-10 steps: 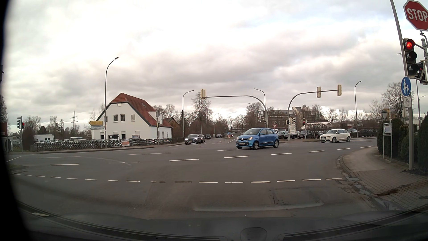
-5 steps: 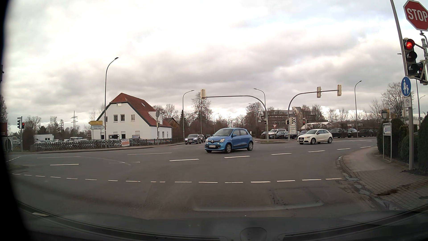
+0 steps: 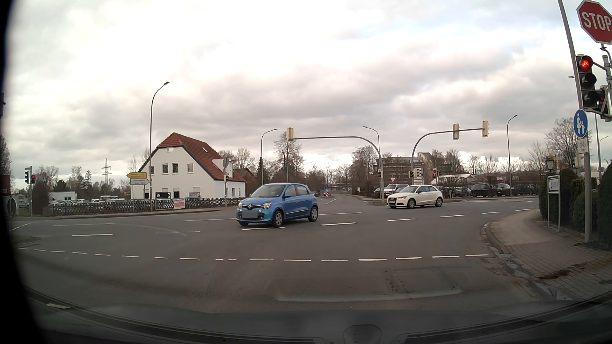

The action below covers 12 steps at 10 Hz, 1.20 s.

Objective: Follow the waypoints while adhering to traffic rules and regulations

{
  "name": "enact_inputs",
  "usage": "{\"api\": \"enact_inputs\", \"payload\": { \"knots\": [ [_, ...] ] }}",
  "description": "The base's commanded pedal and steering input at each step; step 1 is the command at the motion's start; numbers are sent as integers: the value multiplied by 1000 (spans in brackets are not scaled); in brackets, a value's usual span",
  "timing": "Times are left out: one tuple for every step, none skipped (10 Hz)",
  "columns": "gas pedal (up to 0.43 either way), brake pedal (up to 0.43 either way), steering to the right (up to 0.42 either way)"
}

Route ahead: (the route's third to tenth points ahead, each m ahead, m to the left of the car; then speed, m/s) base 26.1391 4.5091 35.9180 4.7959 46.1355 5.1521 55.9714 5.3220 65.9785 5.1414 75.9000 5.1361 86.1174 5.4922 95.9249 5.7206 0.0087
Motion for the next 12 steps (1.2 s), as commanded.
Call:
{"api": "enact_inputs", "payload": {
  "knots": [
    [0, 341, 4],
    [0, 335, 4],
    [0, 335, 4],
    [0, 341, 4],
    [0, 335, 4],
    [0, 341, 4],
    [0, 335, 4],
    [0, 335, 4],
    [0, 335, 4],
    [0, 341, 4],
    [0, 341, 4],
    [0, 341, 4]
  ]
}}
